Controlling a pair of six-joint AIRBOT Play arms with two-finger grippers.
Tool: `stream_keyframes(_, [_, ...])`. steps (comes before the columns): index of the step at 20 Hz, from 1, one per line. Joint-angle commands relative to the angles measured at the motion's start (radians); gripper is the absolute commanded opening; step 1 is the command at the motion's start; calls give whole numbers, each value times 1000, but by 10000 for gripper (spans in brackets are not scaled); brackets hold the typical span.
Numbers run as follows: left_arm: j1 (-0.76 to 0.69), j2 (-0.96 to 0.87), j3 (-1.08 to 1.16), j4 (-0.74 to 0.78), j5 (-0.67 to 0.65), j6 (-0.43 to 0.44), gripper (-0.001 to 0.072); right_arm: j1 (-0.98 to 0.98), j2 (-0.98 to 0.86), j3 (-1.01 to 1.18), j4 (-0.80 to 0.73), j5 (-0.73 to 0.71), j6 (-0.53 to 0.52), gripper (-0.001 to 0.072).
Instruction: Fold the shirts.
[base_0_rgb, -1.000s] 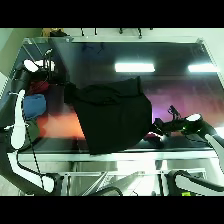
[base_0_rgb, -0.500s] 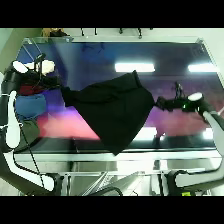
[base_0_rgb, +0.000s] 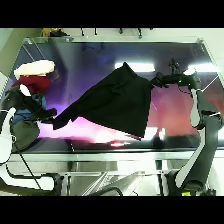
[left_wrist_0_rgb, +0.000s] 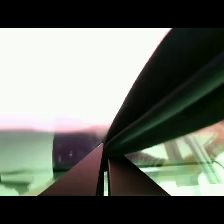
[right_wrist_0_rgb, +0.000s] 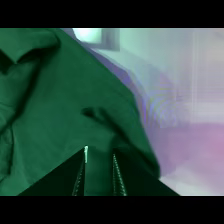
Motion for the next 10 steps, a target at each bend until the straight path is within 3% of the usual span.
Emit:
stream_keyframes(1, [9, 17, -33, 42, 38, -21, 13, -29, -37, 51, 0, 77, 21, 310])
stream_keyframes(4, [8, 17, 57, 42, 27, 25, 19, -85, -14, 13, 0, 224, 31, 297])
stream_keyframes(5, [8, 17, 97, 42, 27, 46, 317, -102, 2, -20, -1, 267, 30, 293])
stream_keyframes(6, [7, 17, 137, 42, 29, 42, 689, -114, 19, -59, -1, 292, 30, 289])
stream_keyframes(8, [-3, 17, 212, 39, 25, 78, 691, -123, 56, -150, -1, 338, 30, 236])
stream_keyframes(10, [-29, 17, 270, 38, 6, 129, 691, -120, 111, -272, -1, 364, 23, 228])
